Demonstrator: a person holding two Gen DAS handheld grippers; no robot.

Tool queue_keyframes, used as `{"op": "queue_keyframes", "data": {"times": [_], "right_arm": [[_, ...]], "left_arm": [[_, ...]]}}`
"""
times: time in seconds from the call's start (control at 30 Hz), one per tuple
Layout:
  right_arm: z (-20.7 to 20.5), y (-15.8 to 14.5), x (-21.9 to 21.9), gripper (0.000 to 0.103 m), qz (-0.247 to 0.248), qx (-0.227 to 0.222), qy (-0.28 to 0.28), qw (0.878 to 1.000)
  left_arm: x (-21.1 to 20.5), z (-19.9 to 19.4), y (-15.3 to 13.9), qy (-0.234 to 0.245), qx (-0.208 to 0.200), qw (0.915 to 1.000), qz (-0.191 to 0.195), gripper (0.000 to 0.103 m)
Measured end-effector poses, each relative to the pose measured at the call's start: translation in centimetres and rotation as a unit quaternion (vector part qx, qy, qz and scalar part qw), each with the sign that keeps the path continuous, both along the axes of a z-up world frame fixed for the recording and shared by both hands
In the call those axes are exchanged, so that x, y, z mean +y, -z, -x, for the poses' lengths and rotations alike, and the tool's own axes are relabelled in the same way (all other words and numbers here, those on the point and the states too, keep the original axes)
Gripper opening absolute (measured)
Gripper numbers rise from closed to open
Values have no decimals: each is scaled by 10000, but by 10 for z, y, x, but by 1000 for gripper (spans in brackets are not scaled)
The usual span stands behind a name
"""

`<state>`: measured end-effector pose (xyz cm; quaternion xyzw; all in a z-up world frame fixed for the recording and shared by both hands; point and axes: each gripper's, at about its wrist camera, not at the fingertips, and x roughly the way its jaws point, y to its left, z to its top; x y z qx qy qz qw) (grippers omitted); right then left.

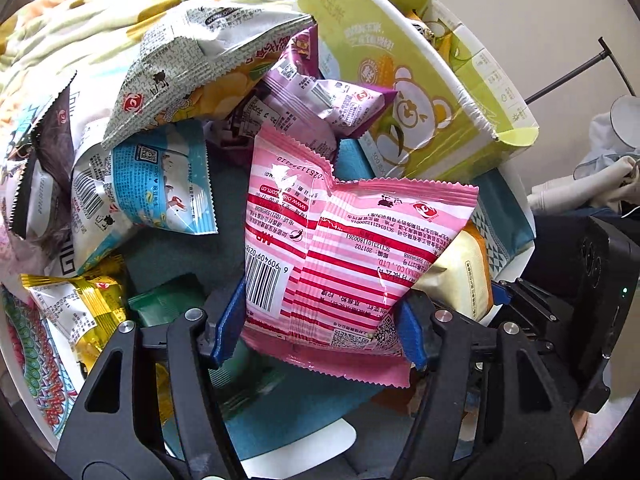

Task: Organize snacks
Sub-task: 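Grasp the pink striped bag with the left tool while the right tool grasps the cream-orange bag, then carry both bags into the cardboard box and open both tools to release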

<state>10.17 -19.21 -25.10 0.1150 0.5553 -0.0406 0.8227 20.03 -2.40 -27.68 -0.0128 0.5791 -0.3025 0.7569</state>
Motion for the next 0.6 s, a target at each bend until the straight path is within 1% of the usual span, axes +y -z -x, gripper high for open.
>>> {"op": "queue_keyframes", "data": {"times": [0.33, 0.4, 0.6], "right_arm": [[16, -51, -13, 58, 201, -355, -83, 9991], [8, -61, 6, 58, 243, -431, -90, 9987], [5, -95, 25, 57, 307, -703, -96, 9970]], "left_arm": [[0, 14, -52, -91, -391, 9991, 111, 61], [2, 16, -64, -112, -487, 9986, 147, 61], [0, 18, -99, -181, -706, 9970, 242, 61]]}}
